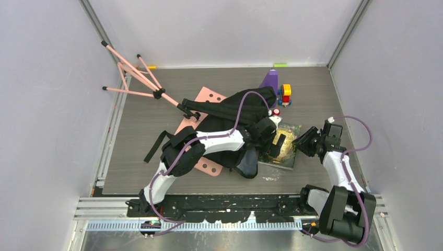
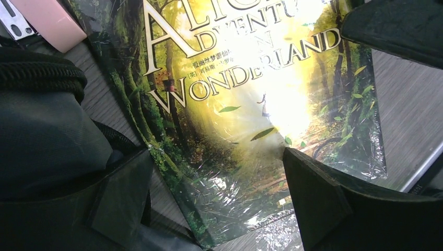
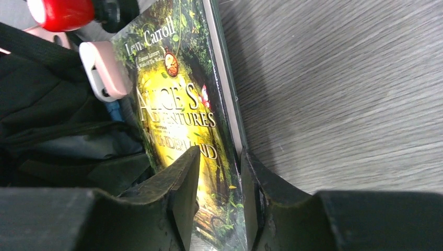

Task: Pack the student bag
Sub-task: Pick up the book from the center of the board.

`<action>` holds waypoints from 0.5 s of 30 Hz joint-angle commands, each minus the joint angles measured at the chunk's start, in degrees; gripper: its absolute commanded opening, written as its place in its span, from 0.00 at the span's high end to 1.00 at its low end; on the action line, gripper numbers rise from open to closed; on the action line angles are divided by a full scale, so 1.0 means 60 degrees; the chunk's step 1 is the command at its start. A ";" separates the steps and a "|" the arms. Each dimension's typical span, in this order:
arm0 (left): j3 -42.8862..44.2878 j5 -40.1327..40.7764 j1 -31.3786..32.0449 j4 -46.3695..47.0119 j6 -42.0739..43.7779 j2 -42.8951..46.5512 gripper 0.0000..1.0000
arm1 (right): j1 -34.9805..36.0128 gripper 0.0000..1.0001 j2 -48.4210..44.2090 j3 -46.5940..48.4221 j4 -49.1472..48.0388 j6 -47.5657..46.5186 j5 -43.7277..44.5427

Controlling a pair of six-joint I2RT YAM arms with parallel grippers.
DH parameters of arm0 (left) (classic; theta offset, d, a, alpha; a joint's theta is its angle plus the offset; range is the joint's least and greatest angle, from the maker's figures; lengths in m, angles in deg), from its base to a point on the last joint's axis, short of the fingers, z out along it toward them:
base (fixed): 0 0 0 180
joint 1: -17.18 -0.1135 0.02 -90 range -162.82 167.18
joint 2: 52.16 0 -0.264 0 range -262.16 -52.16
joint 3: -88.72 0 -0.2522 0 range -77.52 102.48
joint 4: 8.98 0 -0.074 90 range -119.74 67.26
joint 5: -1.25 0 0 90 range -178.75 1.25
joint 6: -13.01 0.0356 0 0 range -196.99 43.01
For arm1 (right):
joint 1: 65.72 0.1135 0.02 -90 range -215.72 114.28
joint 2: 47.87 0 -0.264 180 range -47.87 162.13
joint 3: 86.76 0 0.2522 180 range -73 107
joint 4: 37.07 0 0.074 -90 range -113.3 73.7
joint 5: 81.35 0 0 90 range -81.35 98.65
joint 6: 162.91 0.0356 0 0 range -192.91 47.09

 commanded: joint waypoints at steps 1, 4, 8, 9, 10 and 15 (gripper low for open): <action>-0.0828 -0.0768 -0.0527 -0.0245 -0.0640 -0.0601 0.05 | 0.0482 0.66 -0.0777 -0.0154 0.0302 0.0836 -0.4290; -0.1018 -0.1116 -0.0528 0.0180 -0.0572 -0.0464 0.05 | 0.0478 0.70 -0.0982 -0.0341 -0.0258 0.1231 -0.4917; -0.1284 -0.1355 -0.0527 0.0651 -0.0451 -0.0291 0.06 | 0.0489 0.84 -0.1061 -0.0347 -0.0588 0.1199 -0.5317; -0.1311 -0.1394 -0.0528 0.0705 -0.0388 -0.0261 0.06 | 0.0489 0.91 -0.1081 -0.0280 -0.0381 0.1023 -0.5266; -0.1351 -0.1449 -0.0527 0.0776 -0.0322 -0.0224 0.06 | 0.0490 0.97 -0.1093 -0.0259 -0.0208 0.0957 -0.5133; -0.1529 -0.1526 -0.0530 0.0963 0.0058 -0.0035 0.06 | 0.0502 0.99 -0.1322 -0.0247 -0.0151 0.0752 -0.5059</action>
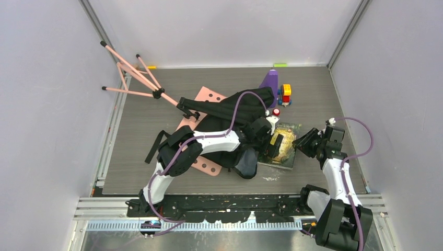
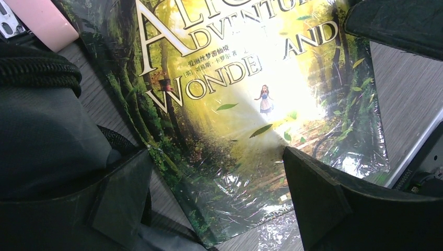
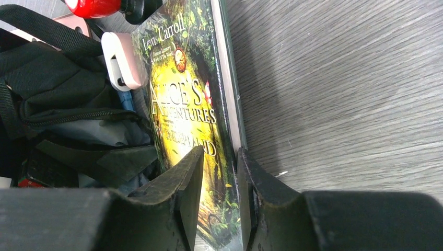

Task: Pack the student bag
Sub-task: Pick up the book from the center of the board.

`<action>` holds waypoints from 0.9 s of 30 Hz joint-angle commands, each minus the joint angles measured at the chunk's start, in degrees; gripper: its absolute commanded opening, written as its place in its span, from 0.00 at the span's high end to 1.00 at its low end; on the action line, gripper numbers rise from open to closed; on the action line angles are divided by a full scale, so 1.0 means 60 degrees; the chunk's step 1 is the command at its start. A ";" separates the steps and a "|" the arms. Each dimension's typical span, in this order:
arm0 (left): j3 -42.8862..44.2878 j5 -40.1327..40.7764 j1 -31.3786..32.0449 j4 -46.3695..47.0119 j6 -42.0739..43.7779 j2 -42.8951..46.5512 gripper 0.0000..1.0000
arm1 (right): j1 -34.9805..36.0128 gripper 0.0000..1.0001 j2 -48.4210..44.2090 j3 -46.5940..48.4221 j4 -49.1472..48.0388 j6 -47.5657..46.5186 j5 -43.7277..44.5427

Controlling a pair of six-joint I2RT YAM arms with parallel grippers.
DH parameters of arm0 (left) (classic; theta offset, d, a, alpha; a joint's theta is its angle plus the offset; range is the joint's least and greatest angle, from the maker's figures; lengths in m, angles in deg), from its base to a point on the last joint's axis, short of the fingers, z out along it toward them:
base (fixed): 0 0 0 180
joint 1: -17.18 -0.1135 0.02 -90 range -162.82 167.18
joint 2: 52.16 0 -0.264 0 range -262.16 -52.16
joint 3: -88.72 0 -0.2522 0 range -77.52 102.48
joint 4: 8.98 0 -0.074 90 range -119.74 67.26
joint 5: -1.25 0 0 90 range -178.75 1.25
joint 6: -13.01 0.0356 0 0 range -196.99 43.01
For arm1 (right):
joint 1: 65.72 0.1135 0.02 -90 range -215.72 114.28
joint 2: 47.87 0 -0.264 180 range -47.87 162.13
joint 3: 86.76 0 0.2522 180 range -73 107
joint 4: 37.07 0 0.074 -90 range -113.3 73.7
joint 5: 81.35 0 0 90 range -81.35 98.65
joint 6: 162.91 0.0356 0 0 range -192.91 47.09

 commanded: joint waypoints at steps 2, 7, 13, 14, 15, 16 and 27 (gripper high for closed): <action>-0.0786 -0.0900 -0.0365 0.0108 0.0079 -0.0316 0.06 | 0.0631 0.99 -0.0661 0.0165 -0.0050 0.0883 -0.4620; -0.1114 -0.1241 -0.0401 0.0652 0.0318 -0.0068 0.10 | 0.0634 0.99 -0.1312 0.0290 -0.0081 0.0892 -0.4600; -0.1639 -0.1753 -0.0425 0.1620 0.0592 0.0277 0.10 | 0.0644 0.99 -0.1285 0.0778 -0.0138 0.1034 -0.5160; -0.1653 -0.1800 -0.0431 0.1681 0.0661 0.0299 0.09 | 0.0657 0.99 -0.1265 0.0848 -0.0139 0.1043 -0.5163; -0.1652 -0.1840 -0.0432 0.1731 0.0726 0.0302 0.09 | 0.0666 0.99 -0.1249 0.0980 -0.0147 0.1042 -0.5169; -0.1620 -0.1904 -0.0440 0.1768 0.0788 0.0304 0.08 | 0.0699 0.99 -0.1164 0.1044 -0.0158 0.1032 -0.5202; -0.1728 -0.1775 -0.0527 0.2073 0.1279 0.0378 0.06 | 0.1738 0.99 -0.0235 0.1339 0.0047 0.0705 -0.4501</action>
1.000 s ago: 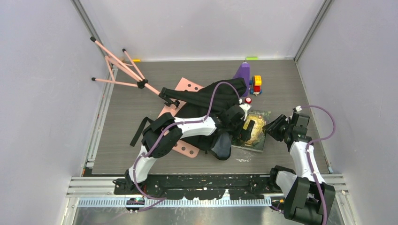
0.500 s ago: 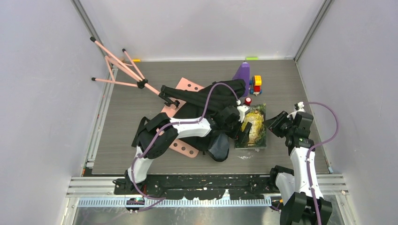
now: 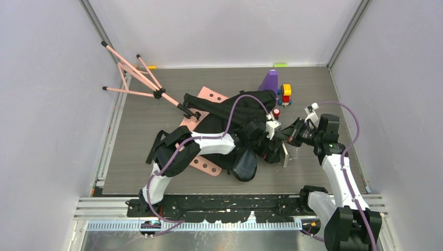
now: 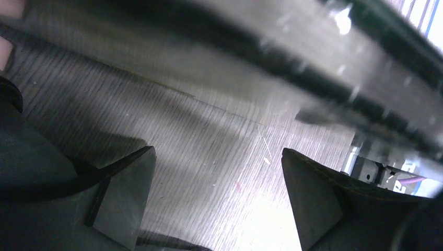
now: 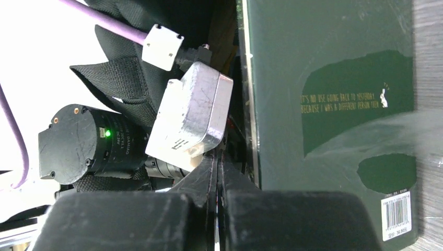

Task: Pack the student bag
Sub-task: Pick up the book from the center of the board.

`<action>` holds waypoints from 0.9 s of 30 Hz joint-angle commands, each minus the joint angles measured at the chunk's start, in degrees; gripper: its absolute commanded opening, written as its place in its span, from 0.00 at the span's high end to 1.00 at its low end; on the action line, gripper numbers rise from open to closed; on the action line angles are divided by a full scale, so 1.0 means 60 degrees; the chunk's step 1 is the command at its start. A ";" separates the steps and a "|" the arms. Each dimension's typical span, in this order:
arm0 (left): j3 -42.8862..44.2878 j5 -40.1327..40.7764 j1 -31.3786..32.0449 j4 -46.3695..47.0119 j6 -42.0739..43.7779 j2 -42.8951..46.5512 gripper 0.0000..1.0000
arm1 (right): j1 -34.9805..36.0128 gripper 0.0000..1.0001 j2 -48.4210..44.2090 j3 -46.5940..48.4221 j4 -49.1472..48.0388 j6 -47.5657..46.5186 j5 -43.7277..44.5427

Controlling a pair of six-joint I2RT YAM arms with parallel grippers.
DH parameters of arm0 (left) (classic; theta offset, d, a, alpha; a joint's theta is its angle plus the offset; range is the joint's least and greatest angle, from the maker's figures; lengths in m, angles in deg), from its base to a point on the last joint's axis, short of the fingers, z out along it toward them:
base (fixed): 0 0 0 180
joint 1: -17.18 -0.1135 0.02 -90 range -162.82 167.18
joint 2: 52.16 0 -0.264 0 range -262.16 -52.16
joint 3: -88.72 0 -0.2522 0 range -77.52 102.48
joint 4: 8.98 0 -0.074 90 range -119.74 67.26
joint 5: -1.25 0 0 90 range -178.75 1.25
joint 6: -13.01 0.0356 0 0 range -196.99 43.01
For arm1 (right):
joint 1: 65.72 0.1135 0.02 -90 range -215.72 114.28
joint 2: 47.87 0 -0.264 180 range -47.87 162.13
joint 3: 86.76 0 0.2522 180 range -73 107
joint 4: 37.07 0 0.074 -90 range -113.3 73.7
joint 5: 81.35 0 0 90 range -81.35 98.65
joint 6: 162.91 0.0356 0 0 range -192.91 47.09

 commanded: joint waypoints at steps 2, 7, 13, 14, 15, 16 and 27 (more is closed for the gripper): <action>-0.0607 0.0359 -0.0415 0.0174 0.0270 -0.0033 0.06 | 0.0355 0.99 -0.0060 -0.0005 0.0256 0.0037 0.0191; -0.0768 0.0495 -0.0415 0.0180 0.0300 0.0047 0.06 | 0.0379 0.99 -0.0315 0.0035 -0.0048 0.0432 0.0636; -0.0773 0.0566 -0.0415 0.0195 0.0313 0.0083 0.06 | 0.0379 0.83 -0.0583 0.0931 0.0627 0.0332 0.0834; -0.0775 0.0566 -0.0415 0.0184 0.0315 0.0080 0.06 | 0.0379 0.76 -0.0646 0.1054 0.0879 0.0303 0.0852; -0.0775 0.0566 -0.0415 0.0193 0.0313 0.0092 0.06 | 0.0379 0.70 -0.0727 0.1292 0.1006 0.0238 0.0917; -0.0788 0.0562 -0.0415 0.0194 0.0315 0.0101 0.06 | 0.0379 0.67 -0.0778 0.1418 0.1281 0.0197 0.0982; -0.0719 0.0653 -0.0469 0.0149 0.0237 0.0228 0.08 | 0.0380 0.34 -0.1621 0.2754 0.4343 -0.1657 0.3182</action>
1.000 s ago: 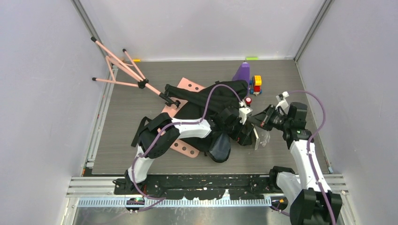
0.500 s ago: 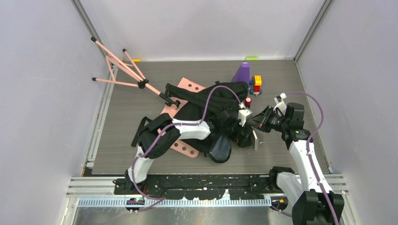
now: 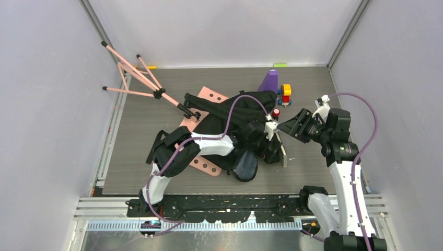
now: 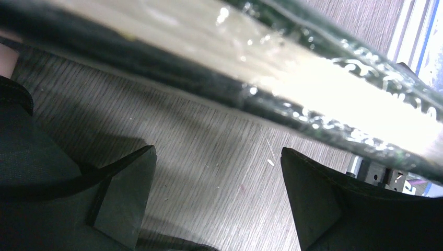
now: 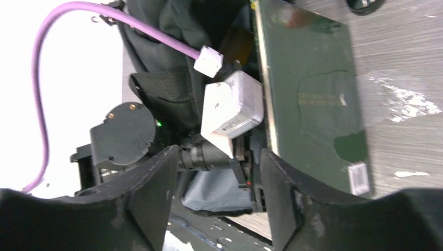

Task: Pack the student bag
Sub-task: Pick up the book from the center of the board.

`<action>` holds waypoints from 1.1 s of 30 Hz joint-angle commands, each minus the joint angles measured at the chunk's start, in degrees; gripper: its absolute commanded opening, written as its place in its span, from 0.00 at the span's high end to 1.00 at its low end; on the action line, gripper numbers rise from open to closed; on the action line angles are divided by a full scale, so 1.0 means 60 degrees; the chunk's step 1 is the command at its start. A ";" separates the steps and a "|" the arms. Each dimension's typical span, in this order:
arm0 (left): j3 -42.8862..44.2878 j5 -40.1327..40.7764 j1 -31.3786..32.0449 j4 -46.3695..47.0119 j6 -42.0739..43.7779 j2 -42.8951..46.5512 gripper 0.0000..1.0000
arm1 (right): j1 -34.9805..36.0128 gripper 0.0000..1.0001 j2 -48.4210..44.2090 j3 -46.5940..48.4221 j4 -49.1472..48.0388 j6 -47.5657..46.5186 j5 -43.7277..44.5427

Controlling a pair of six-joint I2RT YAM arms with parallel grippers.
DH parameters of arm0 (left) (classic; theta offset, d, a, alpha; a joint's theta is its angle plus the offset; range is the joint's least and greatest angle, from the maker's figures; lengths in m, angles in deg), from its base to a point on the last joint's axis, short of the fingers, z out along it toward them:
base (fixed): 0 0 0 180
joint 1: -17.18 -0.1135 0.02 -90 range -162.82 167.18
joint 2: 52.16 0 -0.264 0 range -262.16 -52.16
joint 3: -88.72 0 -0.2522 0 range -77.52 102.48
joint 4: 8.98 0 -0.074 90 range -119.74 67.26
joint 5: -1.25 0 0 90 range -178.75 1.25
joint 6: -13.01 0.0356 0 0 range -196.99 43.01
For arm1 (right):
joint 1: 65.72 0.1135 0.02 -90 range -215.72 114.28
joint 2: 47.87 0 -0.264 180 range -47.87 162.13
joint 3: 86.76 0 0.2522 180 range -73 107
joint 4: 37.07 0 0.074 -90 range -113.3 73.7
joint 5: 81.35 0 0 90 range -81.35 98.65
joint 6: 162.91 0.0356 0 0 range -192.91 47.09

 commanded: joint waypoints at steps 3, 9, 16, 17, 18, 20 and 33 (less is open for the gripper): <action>-0.0258 0.0613 -0.0555 -0.0468 -0.0309 0.0271 0.12 | 0.0022 0.30 -0.0725 0.0590 0.2263 -0.1086 0.1985; -0.0262 0.0606 -0.0623 -0.0308 -0.0477 0.0413 0.25 | 0.0035 0.29 -0.0767 0.0672 0.2830 -0.0681 0.2943; -0.0197 0.0501 -0.0759 -0.0216 -0.0607 0.0401 0.39 | 0.0223 0.33 -0.0424 0.0616 0.2819 -0.0786 0.2559; -0.0193 0.0493 -0.0789 -0.0192 -0.0622 0.0410 0.40 | 0.0321 0.33 -0.0394 0.0602 0.2798 -0.0796 0.2546; -0.0176 0.0488 -0.0805 -0.0167 -0.0635 0.0417 0.42 | 0.0463 0.33 -0.0360 0.0592 0.2799 -0.0789 0.2613; -0.0137 0.0476 -0.0846 -0.0157 -0.0650 0.0437 0.43 | 0.0716 0.33 -0.0205 0.0589 0.2806 -0.0770 0.2728; 0.0020 0.0401 -0.0931 -0.0199 -0.0732 0.0544 0.46 | 0.2887 0.36 0.0922 0.0703 0.3129 -0.0231 0.5340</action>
